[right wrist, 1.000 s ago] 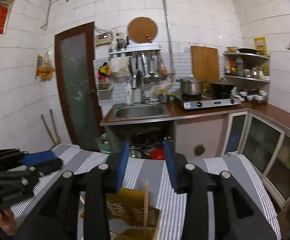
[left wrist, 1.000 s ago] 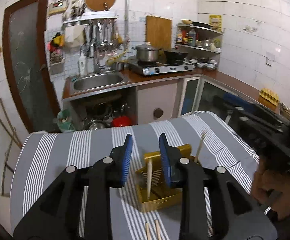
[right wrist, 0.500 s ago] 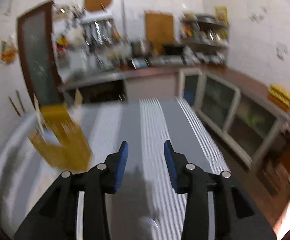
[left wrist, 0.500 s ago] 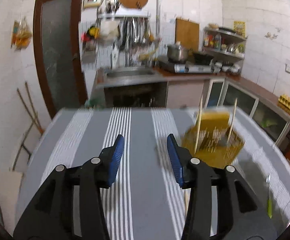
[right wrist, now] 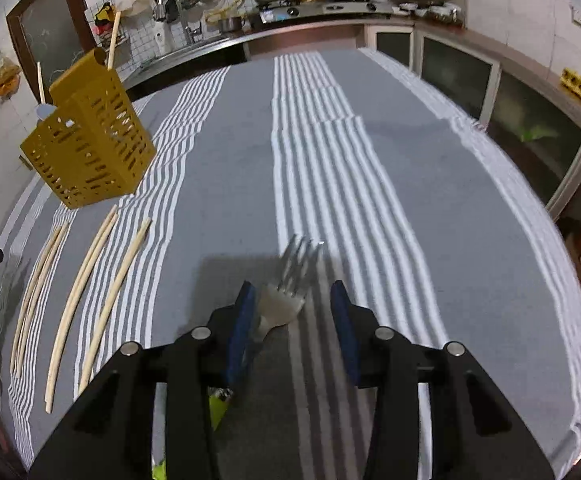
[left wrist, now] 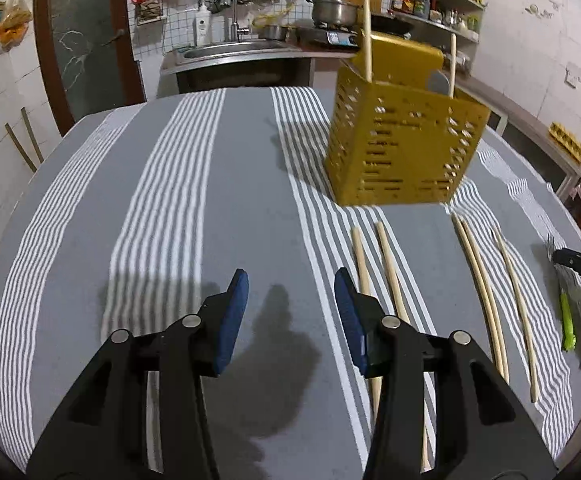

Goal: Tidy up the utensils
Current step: 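Move both tools back toward the remaining chopsticks on the cloth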

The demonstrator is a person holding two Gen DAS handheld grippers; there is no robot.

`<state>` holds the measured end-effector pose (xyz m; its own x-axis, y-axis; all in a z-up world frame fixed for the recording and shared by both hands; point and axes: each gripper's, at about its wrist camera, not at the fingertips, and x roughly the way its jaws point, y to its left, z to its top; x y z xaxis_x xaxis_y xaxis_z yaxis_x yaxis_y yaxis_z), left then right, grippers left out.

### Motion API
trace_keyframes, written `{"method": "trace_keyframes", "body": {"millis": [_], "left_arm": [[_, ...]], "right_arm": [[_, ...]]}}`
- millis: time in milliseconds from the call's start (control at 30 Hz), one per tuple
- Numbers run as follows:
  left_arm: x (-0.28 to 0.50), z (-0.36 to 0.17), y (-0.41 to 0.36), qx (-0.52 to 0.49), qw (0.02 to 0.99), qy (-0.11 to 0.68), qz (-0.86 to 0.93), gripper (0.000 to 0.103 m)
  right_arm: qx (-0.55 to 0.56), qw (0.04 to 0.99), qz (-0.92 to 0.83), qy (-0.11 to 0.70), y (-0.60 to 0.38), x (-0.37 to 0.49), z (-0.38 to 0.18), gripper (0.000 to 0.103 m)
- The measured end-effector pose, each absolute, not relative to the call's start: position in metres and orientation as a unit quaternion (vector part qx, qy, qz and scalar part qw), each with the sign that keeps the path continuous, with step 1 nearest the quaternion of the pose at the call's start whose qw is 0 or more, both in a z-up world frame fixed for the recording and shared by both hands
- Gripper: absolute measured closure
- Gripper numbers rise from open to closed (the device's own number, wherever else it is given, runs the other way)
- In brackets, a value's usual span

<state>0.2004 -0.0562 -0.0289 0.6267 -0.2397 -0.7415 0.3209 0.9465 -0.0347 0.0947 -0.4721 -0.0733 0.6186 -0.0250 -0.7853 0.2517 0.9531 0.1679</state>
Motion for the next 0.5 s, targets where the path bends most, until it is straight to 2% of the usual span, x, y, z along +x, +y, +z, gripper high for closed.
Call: {"method": "trace_keyframes", "body": {"millis": [167, 267, 300, 500], "left_arm": [[0.202, -0.039, -0.068, 0.057, 0.892, 0.418, -0.161, 0.059], [0.207, -0.041, -0.072, 0.057, 0.890, 0.422, -0.163, 0.059], [0.209, -0.041, -0.074, 0.059, 0.890, 0.423, -0.163, 0.059], [0.213, -0.038, -0.083, 0.069, 0.888, 0.421, -0.172, 0.059]], "right_arm": [[0.116, 0.887, -0.083, 0.438, -0.467, 0.105, -0.083, 0.066], [0.112, 0.886, -0.088, 0.442, -0.468, 0.111, -0.082, 0.082], [0.117, 0.884, -0.087, 0.443, -0.469, 0.114, -0.080, 0.091], [0.115, 0.888, -0.068, 0.439, -0.463, 0.113, -0.070, 0.100]]}}
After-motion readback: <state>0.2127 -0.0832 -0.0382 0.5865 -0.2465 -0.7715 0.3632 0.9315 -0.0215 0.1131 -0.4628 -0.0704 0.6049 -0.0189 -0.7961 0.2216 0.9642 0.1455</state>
